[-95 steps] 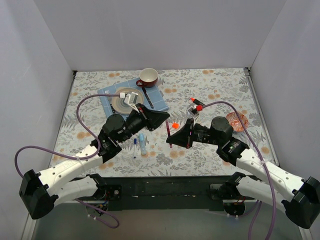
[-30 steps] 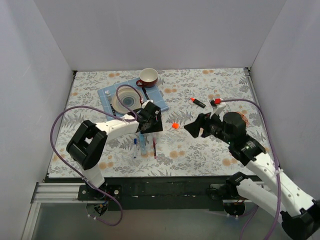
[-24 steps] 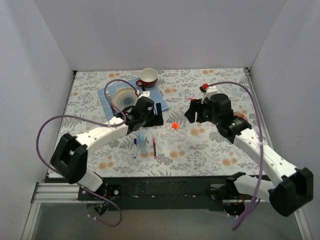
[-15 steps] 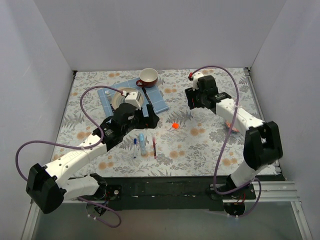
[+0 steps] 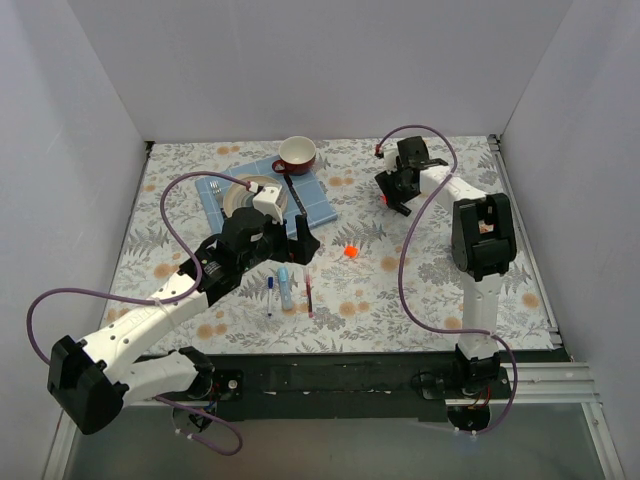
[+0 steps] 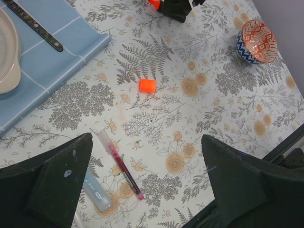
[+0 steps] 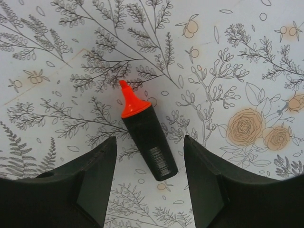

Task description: Insert the pens into the pen caps

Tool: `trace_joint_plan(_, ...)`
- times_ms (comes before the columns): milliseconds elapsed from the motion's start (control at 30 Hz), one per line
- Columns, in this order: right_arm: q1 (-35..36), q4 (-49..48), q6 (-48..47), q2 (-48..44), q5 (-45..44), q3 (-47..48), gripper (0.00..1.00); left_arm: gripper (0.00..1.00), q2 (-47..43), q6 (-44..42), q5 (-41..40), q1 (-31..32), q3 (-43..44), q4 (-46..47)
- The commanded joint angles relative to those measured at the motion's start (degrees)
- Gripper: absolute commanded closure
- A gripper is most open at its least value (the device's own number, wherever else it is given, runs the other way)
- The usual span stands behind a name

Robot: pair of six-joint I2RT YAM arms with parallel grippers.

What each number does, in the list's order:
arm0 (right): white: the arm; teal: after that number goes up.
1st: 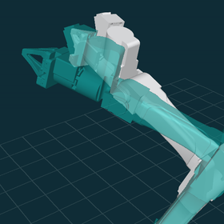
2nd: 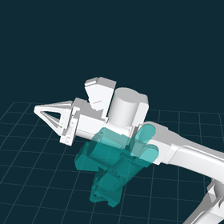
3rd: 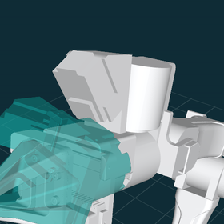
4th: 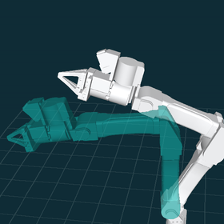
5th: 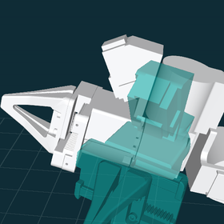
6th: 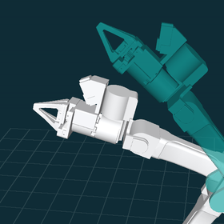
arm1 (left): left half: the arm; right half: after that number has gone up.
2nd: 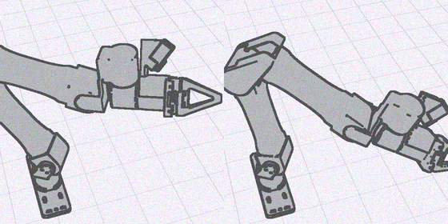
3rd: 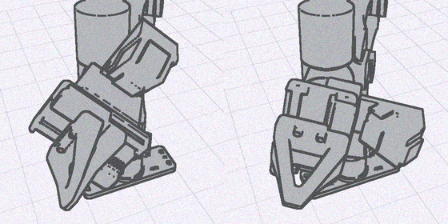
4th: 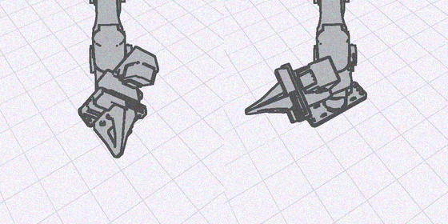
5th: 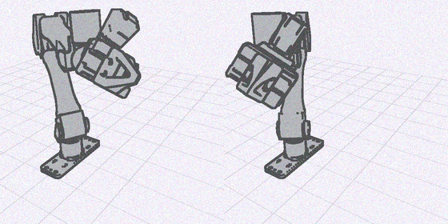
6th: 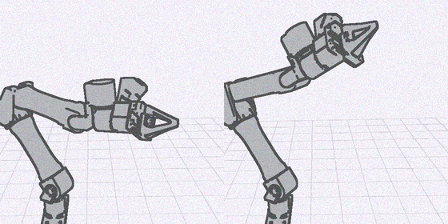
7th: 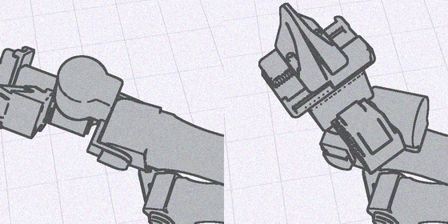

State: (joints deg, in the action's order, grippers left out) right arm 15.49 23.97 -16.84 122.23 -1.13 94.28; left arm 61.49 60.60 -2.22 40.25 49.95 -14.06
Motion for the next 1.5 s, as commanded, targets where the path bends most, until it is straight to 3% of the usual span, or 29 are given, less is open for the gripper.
trace_joint_plan(0, -1.77, 1.96, -3.20, 2.04, 5.69, 3.72, 0.37, 0.02, -0.15, -1.45, -0.50, 0.00, 1.11, -1.05)
trace_joint_plan(467, -3.27, 0.30, -3.03, 2.23, 5.87, -3.48, 0.59, 0.02, -1.29, -0.48, -3.41, -0.70, -0.12, 2.10)
trace_joint_plan(567, -2.92, -1.54, -0.48, -0.58, 4.83, -7.87, 0.69, 0.02, -2.08, 0.48, -3.49, -0.79, -1.17, 3.42)
trace_joint_plan(733, -1.78, -7.77, 9.88, -7.78, 0.69, -17.53, 0.98, 0.07, 0.11, 8.19, -1.92, -0.70, 1.10, 1.59)
trace_joint_plan(967, 2.17, -24.74, 23.95, -28.94, 13.50, -40.82, 0.99, 0.14, 6.35, 19.19, 2.12, -0.79, 2.61, 3.50)
trace_joint_plan(1100, 7.35, -30.02, 27.99, -38.46, 14.66, -51.54, 0.99, 0.18, 10.65, 21.31, 5.82, -0.79, 1.90, 8.43)
trace_joint_plan(1300, 15.44, -36.00, 34.68, -50.42, 16.16, -58.50, 0.99, 0.28, 16.72, 24.47, 11.70, -0.70, 0.41, 17.31)
trace_joint_plan(1467, 17.38, -38.11, 38.89, -57.36, 16.15, -60.27, 0.99, 0.32, 19.89, 25.45, 12.94, 0.09, 0.23, 19.78)
